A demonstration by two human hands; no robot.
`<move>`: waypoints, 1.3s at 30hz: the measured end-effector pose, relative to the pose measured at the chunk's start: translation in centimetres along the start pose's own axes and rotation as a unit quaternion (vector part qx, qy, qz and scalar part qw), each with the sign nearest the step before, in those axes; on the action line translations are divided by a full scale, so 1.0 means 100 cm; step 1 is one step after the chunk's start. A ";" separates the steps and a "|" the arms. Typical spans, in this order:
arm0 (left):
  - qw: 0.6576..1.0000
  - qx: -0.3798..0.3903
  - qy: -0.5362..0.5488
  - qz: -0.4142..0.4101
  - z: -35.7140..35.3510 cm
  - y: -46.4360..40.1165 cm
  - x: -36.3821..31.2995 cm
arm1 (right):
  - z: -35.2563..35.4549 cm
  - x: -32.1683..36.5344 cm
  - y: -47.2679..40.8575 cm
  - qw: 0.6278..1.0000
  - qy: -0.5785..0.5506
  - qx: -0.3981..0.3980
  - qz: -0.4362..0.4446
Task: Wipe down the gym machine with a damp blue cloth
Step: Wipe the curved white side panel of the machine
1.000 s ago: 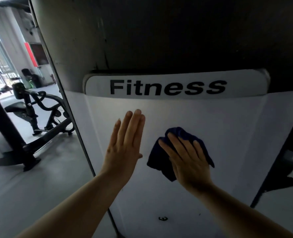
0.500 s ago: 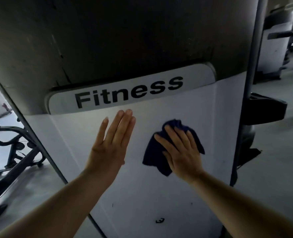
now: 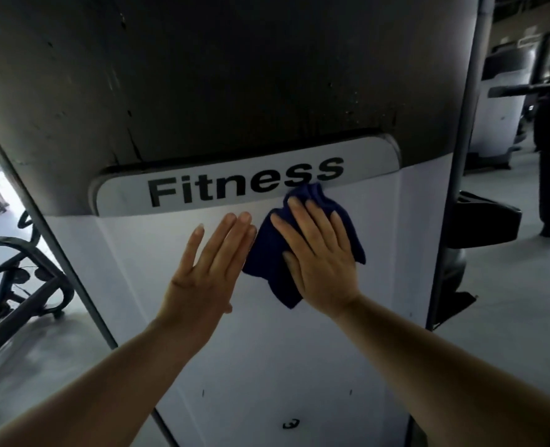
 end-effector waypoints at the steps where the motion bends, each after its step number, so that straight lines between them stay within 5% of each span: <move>1: 1.000 0.000 0.008 -0.011 0.002 0.001 0.004 | -0.002 -0.004 0.009 1.000 0.000 0.010 0.013; 5: 0.999 -0.019 0.028 -0.031 0.015 0.001 0.016 | 0.003 -0.034 0.033 0.998 -0.008 0.023 0.052; 10: 0.996 -0.058 0.035 -0.061 0.034 -0.016 -0.004 | 0.002 -0.036 0.027 0.991 -0.047 -0.038 -0.119; 16: 0.992 -0.070 -0.014 -0.102 0.037 -0.032 -0.021 | -0.003 -0.043 0.056 0.998 -0.038 0.001 -0.047; 22: 0.989 -0.060 -0.064 -0.123 0.039 -0.046 -0.030 | 0.006 -0.061 0.039 0.978 -0.067 -0.066 -0.188; 28: 0.984 -0.060 -0.062 -0.153 0.052 -0.050 -0.036 | 0.004 -0.073 0.055 0.974 -0.089 -0.049 -0.203; 32: 0.980 -0.042 -0.101 -0.163 0.071 -0.071 -0.045 | 0.020 -0.101 0.017 0.945 -0.129 -0.101 -0.282; 39: 0.968 0.083 -0.102 -0.213 0.066 -0.083 -0.065 | 0.007 -0.114 0.065 0.934 -0.189 -0.041 -0.299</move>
Point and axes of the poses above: each hand's wrist, its own y-axis away from the middle knuckle, its own z-axis out of the back of the hand, x = y × z, the point moved 7 cm from there along -y, towards the middle knuckle, and after that the axes turned 2 degrees about -x, right-handed, at the moved point
